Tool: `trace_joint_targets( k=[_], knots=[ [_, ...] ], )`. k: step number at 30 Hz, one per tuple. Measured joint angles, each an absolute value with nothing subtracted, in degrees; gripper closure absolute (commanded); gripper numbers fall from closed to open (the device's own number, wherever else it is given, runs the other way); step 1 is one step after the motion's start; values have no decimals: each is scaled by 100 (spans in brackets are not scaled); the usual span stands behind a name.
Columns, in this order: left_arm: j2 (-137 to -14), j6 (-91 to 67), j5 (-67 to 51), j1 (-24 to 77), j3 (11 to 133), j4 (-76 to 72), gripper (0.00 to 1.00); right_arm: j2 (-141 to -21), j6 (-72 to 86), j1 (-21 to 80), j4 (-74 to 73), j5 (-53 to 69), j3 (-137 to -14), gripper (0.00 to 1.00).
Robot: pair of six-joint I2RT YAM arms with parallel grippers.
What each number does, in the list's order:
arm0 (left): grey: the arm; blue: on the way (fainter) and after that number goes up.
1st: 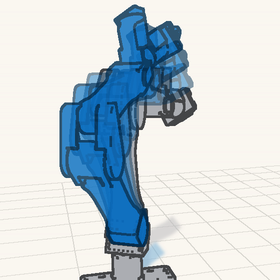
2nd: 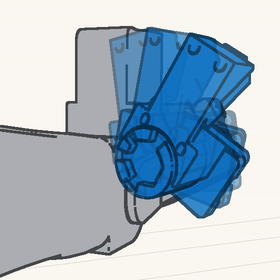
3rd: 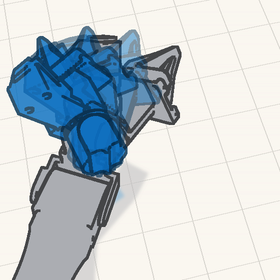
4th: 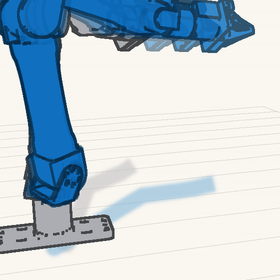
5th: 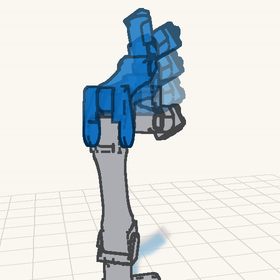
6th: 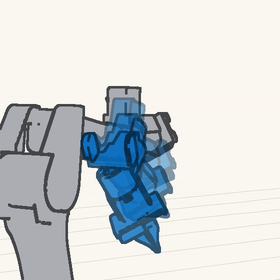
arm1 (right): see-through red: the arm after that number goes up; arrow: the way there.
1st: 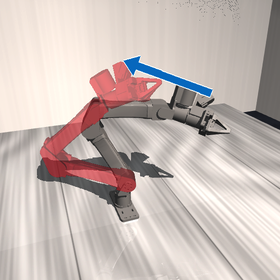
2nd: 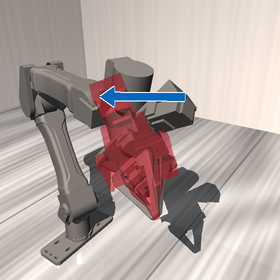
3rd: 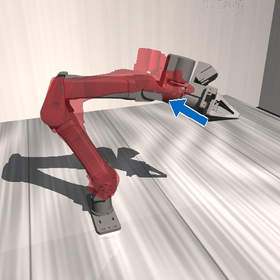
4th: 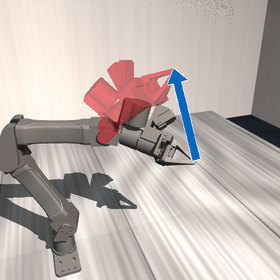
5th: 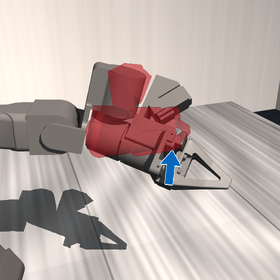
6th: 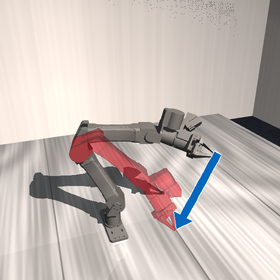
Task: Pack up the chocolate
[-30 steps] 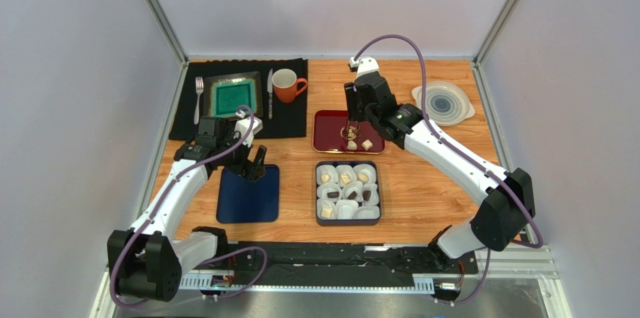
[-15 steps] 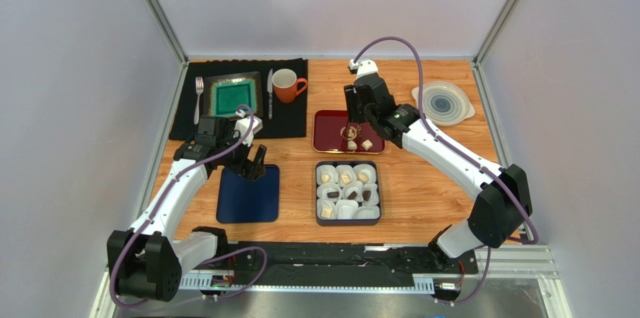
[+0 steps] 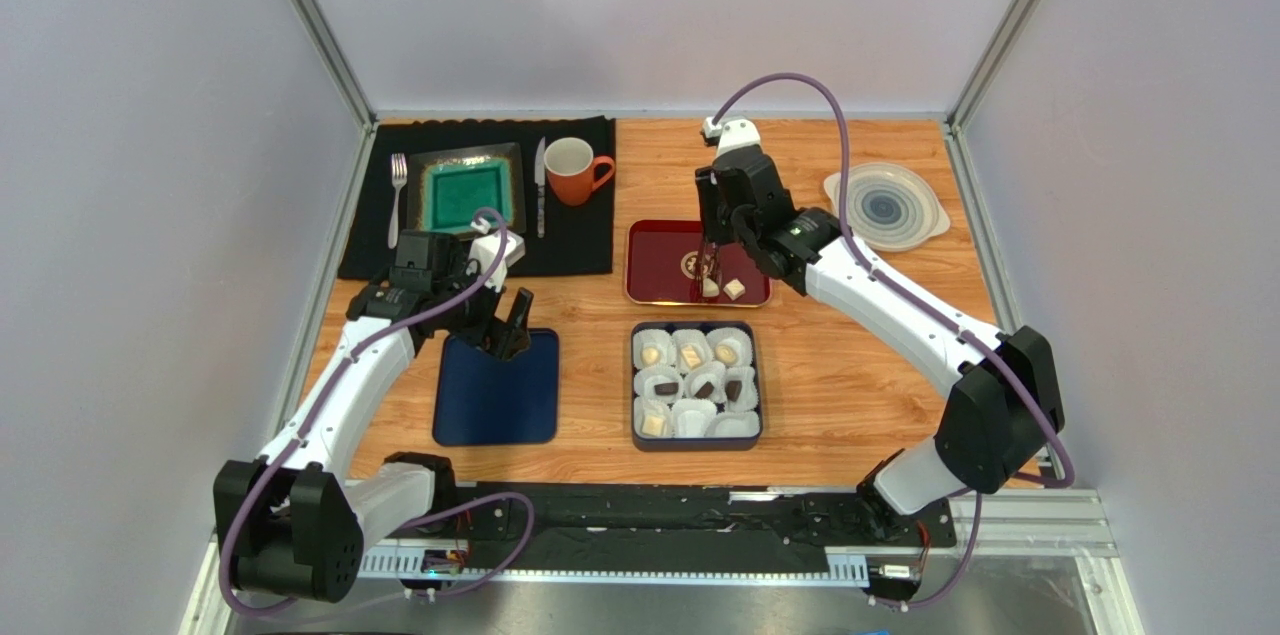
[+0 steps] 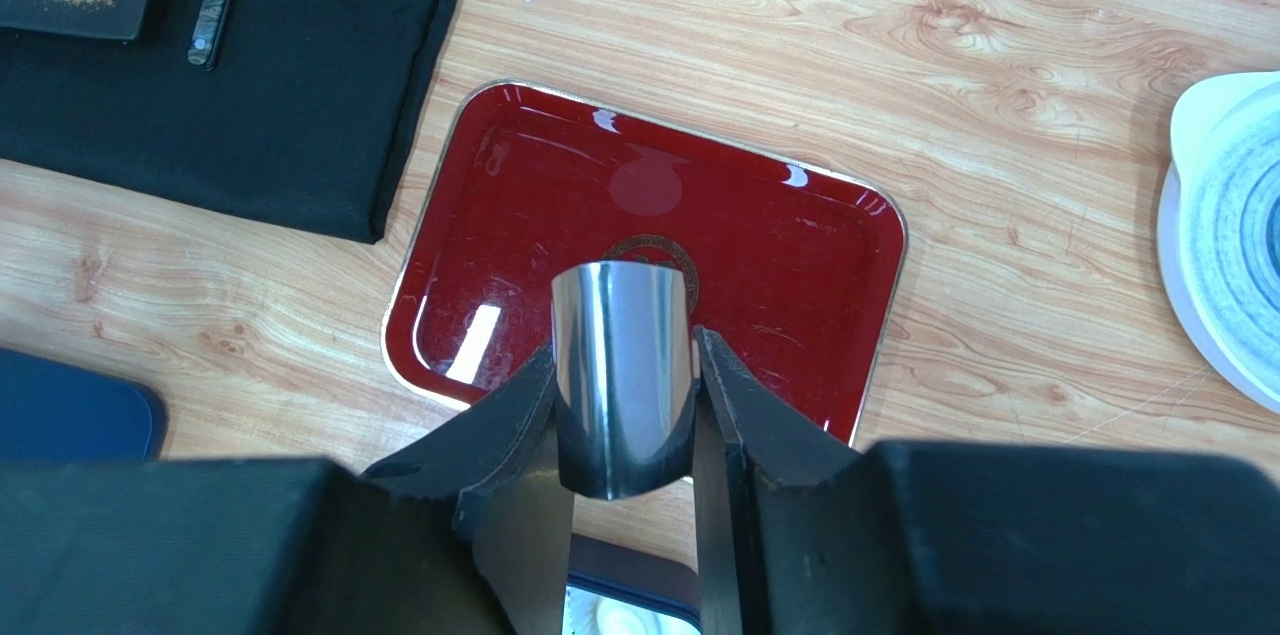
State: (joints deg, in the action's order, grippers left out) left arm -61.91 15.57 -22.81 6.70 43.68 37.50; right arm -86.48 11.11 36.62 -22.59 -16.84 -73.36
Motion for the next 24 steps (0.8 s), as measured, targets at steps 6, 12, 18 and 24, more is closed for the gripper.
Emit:
trace_joint_targets(
  k=[6,12,18,24],
  knots=[
    [-6191,1557,-2281,670,4368,3750,1,-8705,1107,3660,-2414,-1586,-7540,91],
    [-6191,1557,-2276,670,4368,3747,1,-8674,1098,3660,-2591,-1400,-8066,93],
    [-6191,1555,-2252,670,4368,3745,1,-8086,1055,3747,-2838,-1223,-8084,94],
    [-6193,1555,-2237,670,4368,3743,1,-7065,845,4211,-3089,-1162,-7773,94]
  ],
)
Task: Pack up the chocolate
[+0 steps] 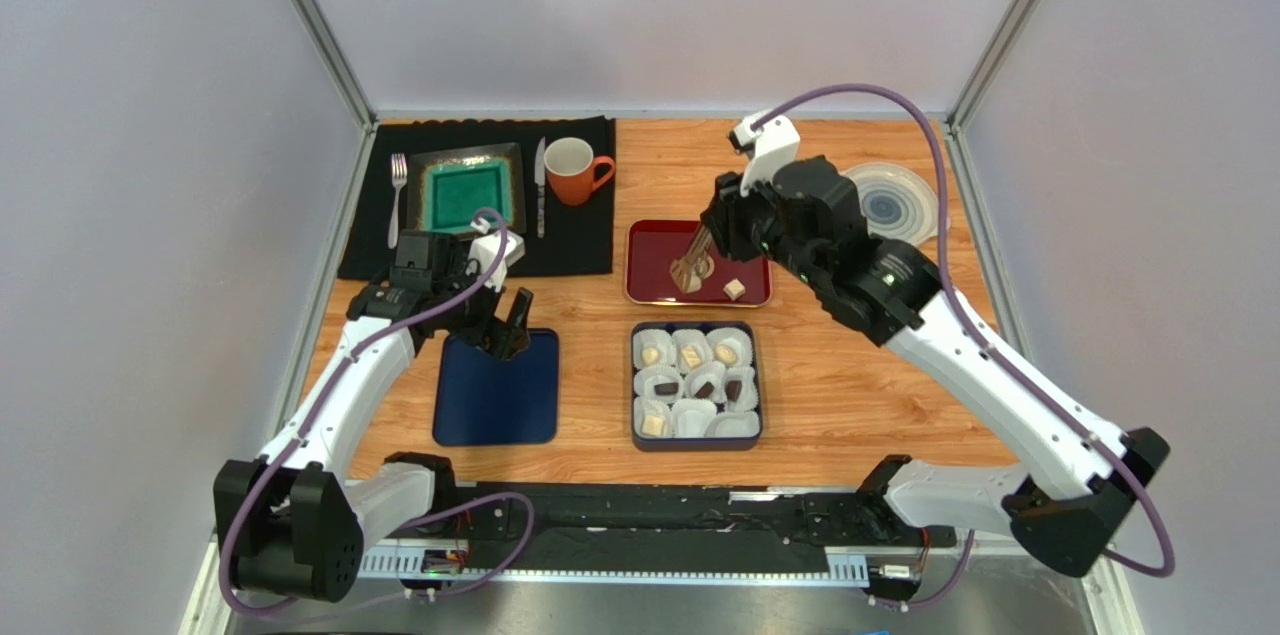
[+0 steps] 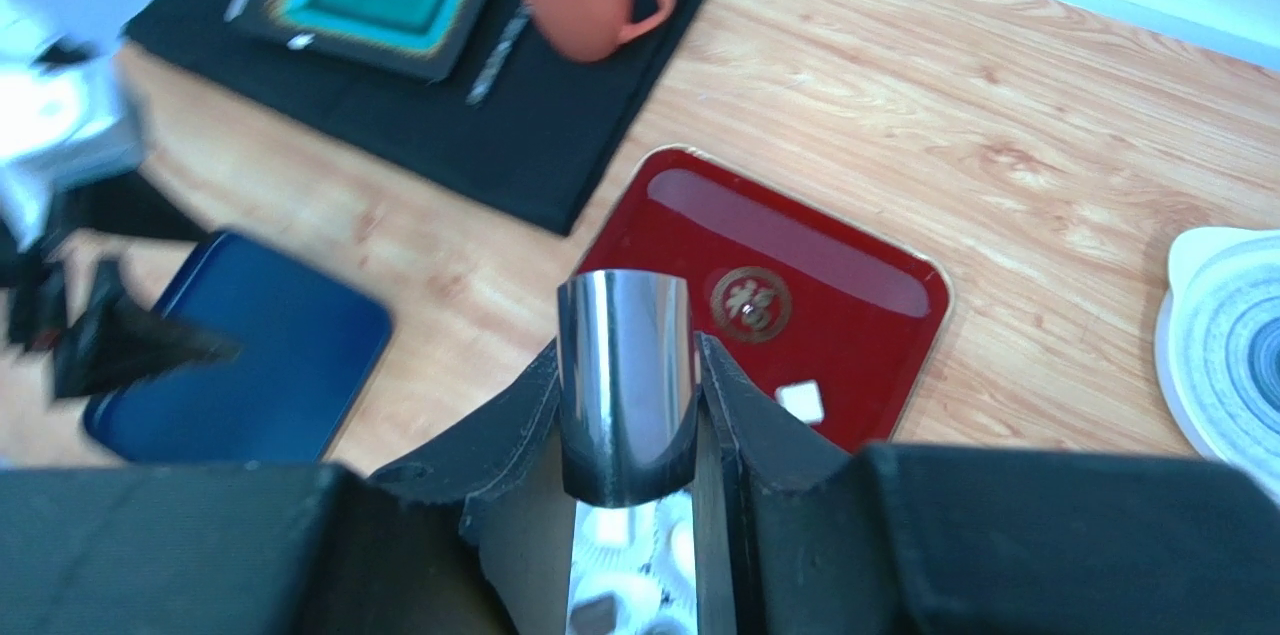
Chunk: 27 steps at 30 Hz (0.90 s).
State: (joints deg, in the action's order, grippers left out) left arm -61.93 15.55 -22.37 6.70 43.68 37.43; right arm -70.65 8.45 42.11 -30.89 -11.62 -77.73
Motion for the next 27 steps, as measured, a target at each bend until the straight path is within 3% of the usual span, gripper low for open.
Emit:
trace_joint_targets(
  k=[7,15,27],
  knots=[
    [-6235,1555,-2233,670,4368,3745,1,-6134,827,5041,-3680,-1190,-7380,94],
    [-6257,1555,-2215,670,4399,3765,1,-6069,1072,5981,-4377,-1417,-7271,94],
    [-6257,1553,-2220,670,4475,3809,1,-5817,1636,6521,-4609,-1555,-6751,94]
  ],
)
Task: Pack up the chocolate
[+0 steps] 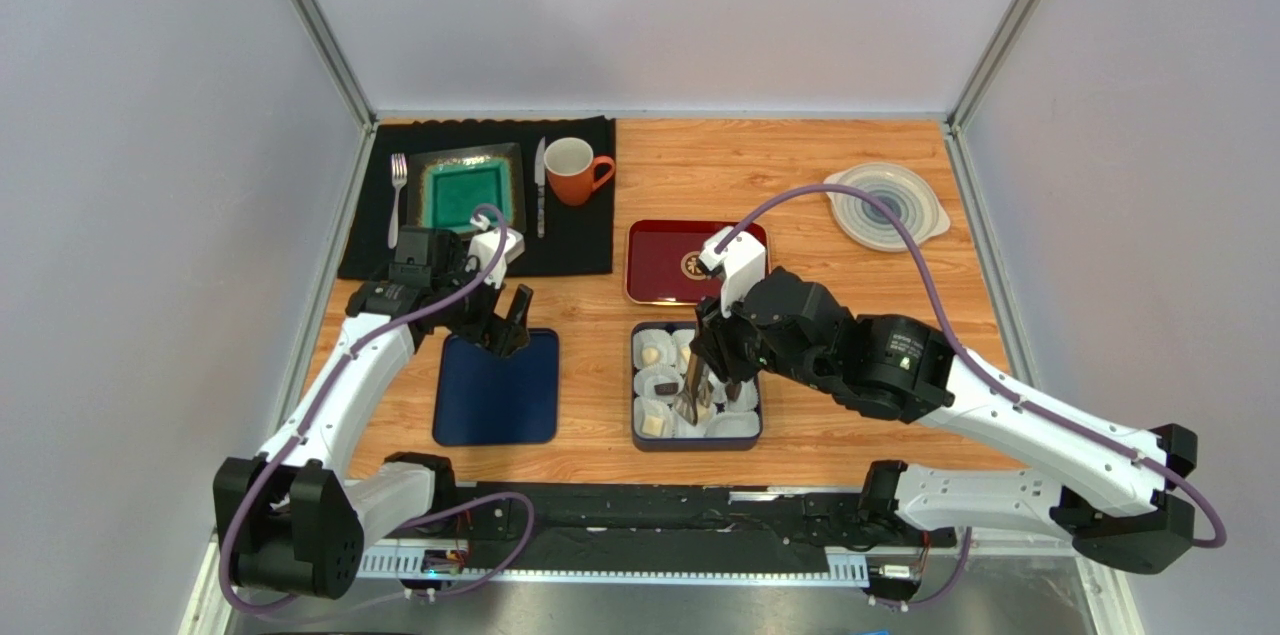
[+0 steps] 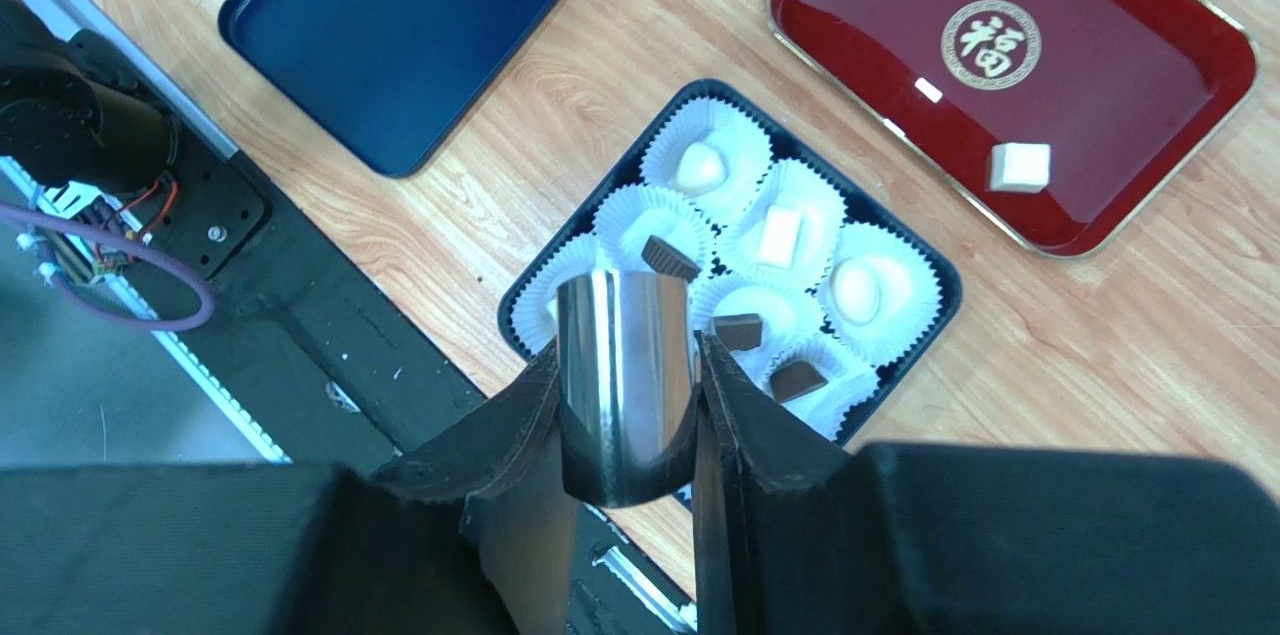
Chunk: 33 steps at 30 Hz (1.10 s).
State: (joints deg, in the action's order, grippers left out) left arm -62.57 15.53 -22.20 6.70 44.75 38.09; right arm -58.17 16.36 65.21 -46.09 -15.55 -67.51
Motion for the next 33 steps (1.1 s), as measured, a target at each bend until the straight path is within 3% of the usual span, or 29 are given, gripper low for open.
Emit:
trace_joint_targets(
  k=[12,20,33],
  knots=[
    [-6257,1553,-2239,670,4539,3815,1,-5819,1855,6635,-4560,-1682,-6534,84],
    [-6257,1553,-2237,670,4539,3817,1,-5819,1863,6635,-4497,-1798,-6484,69],
    [-6254,1553,-2237,670,4552,3839,1,-5830,1883,6635,-4488,-1850,-6475,62]
  ],
)
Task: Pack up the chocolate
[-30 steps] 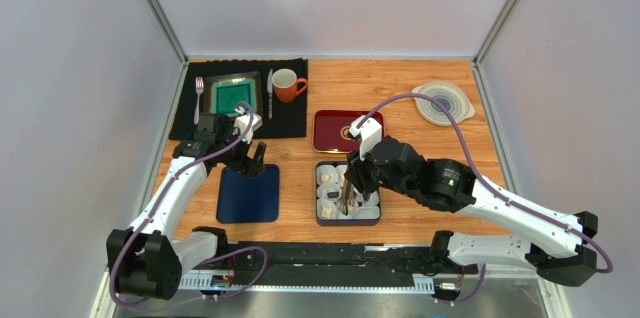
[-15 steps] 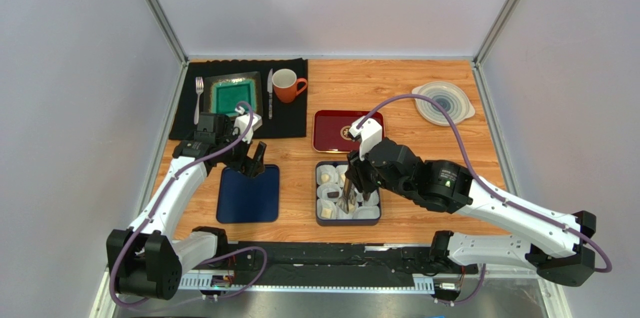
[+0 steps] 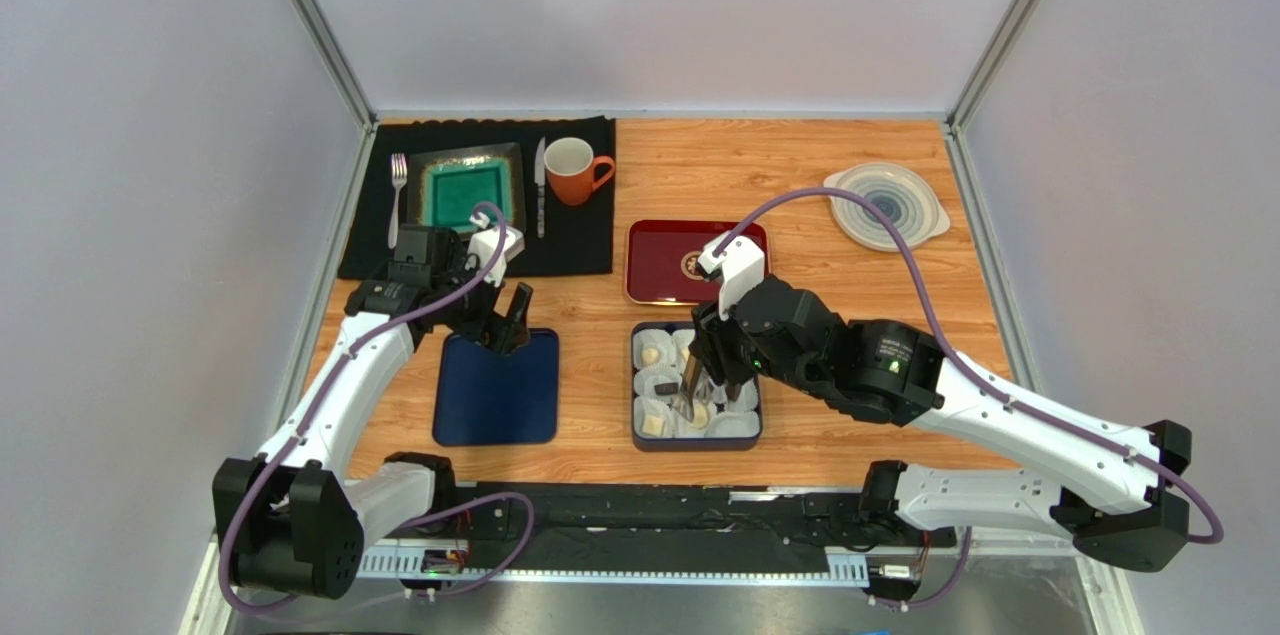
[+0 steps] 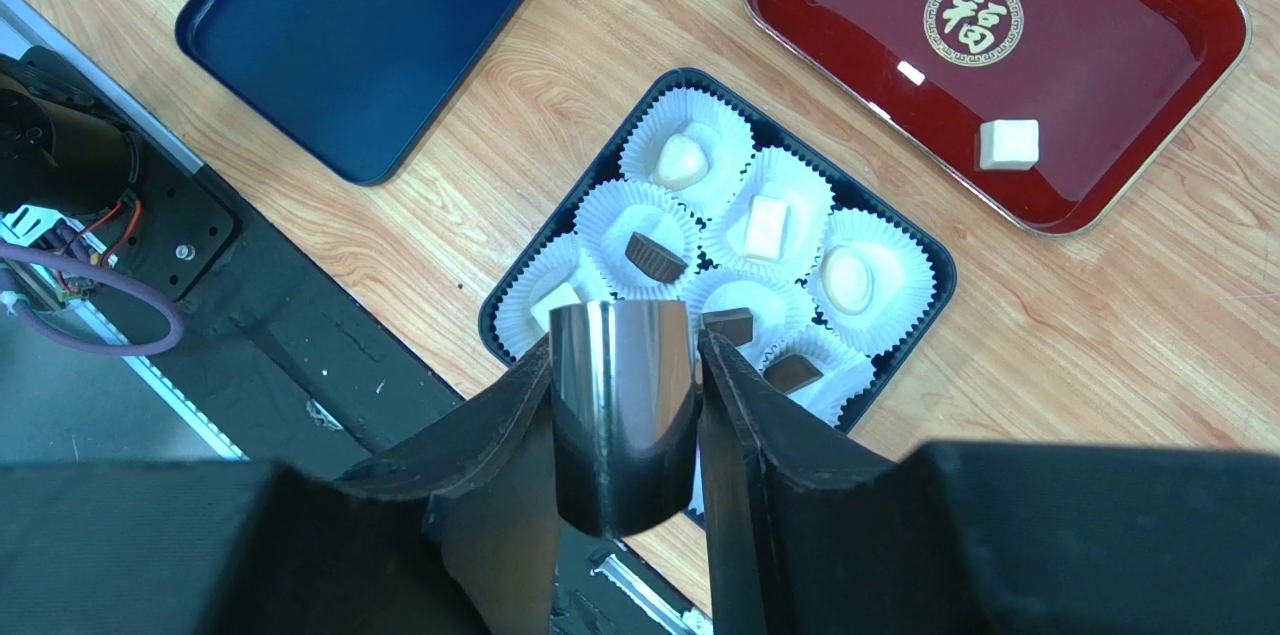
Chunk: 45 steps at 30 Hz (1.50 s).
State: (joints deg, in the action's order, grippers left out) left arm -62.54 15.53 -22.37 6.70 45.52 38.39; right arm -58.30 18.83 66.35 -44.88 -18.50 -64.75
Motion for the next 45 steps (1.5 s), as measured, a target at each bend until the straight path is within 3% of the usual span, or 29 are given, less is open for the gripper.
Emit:
trace_joint_targets(
  k=[6,8,9,12,22,29,32,35,38,45],
  knots=[
    [-6254,1553,-2237,670,4552,3839,1,-5830,1909,6637,-4488,-1861,-6475,65],
    [-6254,1553,-2237,670,4552,3839,1,-5830,1907,6637,-4488,-1903,-6477,72],
    [-6254,1555,-2235,670,4552,3839,1,-5830,1905,6635,-4495,-1951,-6488,80],
    [-6254,1553,-2235,670,4552,3839,1,-5874,1852,6635,-4558,-2152,-6628,88],
    [-6228,1555,-2235,670,4552,3839,1,-6130,1479,6259,-4611,-2744,-7371,96],
    [-6211,1555,-2233,670,4552,3837,1,-6571,1194,4668,-4121,-2543,-7500,92],
    [-6178,1557,-2222,670,4552,3835,1,-6858,1107,4200,-3754,-2471,-7481,82],
    [-6154,1566,-2209,670,4552,3837,1,-7155,1048,4049,-3378,-2425,-7446,78],
    [-6149,1579,-2193,670,4552,3837,1,-7417,1035,3999,-3083,-2379,-7389,66],
    [-6149,1599,-2191,670,4552,3835,1,-7762,1024,3824,-2714,-2388,-7220,66]
  ],
)
